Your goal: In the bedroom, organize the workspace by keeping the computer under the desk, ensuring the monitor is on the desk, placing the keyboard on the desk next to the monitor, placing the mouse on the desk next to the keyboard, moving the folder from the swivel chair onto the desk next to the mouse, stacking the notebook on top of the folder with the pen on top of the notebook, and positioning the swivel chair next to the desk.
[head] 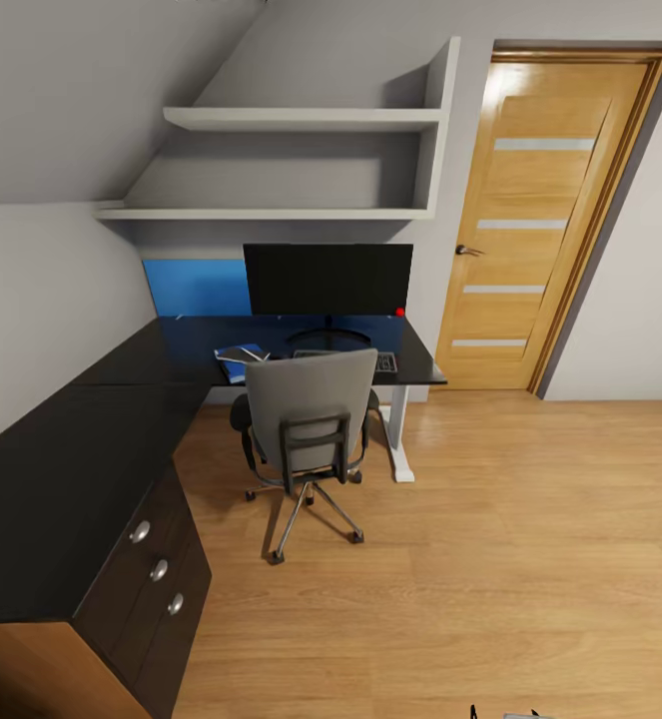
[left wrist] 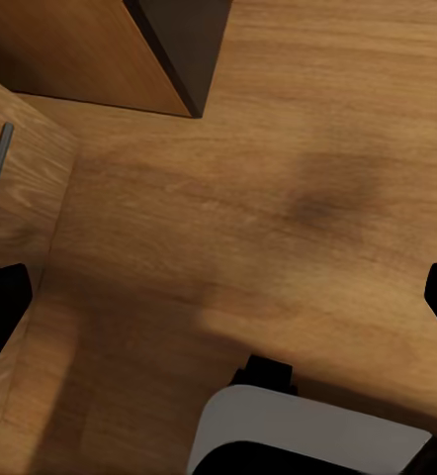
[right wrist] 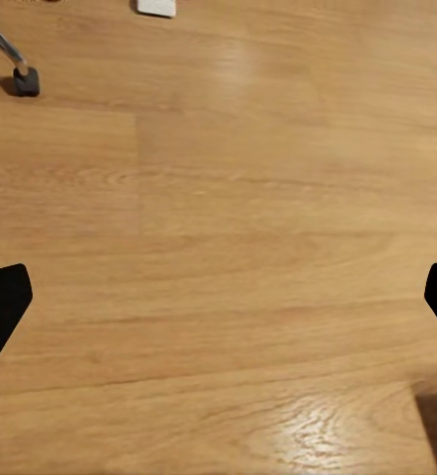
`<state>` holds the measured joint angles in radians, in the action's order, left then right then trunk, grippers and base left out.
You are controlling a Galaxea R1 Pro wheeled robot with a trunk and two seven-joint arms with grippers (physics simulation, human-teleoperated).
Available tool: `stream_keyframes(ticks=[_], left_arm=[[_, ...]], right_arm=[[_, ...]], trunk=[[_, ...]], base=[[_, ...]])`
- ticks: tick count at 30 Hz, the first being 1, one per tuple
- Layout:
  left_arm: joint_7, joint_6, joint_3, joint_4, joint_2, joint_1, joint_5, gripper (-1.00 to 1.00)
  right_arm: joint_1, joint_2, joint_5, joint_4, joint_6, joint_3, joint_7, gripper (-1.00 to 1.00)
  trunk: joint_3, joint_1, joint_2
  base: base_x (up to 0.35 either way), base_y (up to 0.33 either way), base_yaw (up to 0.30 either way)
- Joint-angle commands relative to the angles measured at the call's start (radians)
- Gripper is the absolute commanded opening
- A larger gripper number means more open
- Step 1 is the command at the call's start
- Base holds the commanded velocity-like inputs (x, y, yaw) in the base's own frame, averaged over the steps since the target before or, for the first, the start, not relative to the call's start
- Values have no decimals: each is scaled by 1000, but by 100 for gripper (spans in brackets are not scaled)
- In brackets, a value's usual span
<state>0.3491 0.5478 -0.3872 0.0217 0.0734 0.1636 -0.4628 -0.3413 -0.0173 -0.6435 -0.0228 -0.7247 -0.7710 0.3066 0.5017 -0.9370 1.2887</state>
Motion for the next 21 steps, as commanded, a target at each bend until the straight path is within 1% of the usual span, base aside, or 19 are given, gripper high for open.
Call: stream_keyframes(ticks=[1, 21], left_arm=[[5, 1, -9, 0, 1, 1, -5, 100], [-2, -3, -9, 1, 3, 1, -2, 100]], right_arm=[[-1, 0, 1, -2, -1, -8, 7, 100], [-1, 0, 1, -2, -1, -8, 8, 100]], trunk=[[-2, 4, -7], [-65, 81, -147]], base=[[0, 0, 0], [0, 0, 0]])
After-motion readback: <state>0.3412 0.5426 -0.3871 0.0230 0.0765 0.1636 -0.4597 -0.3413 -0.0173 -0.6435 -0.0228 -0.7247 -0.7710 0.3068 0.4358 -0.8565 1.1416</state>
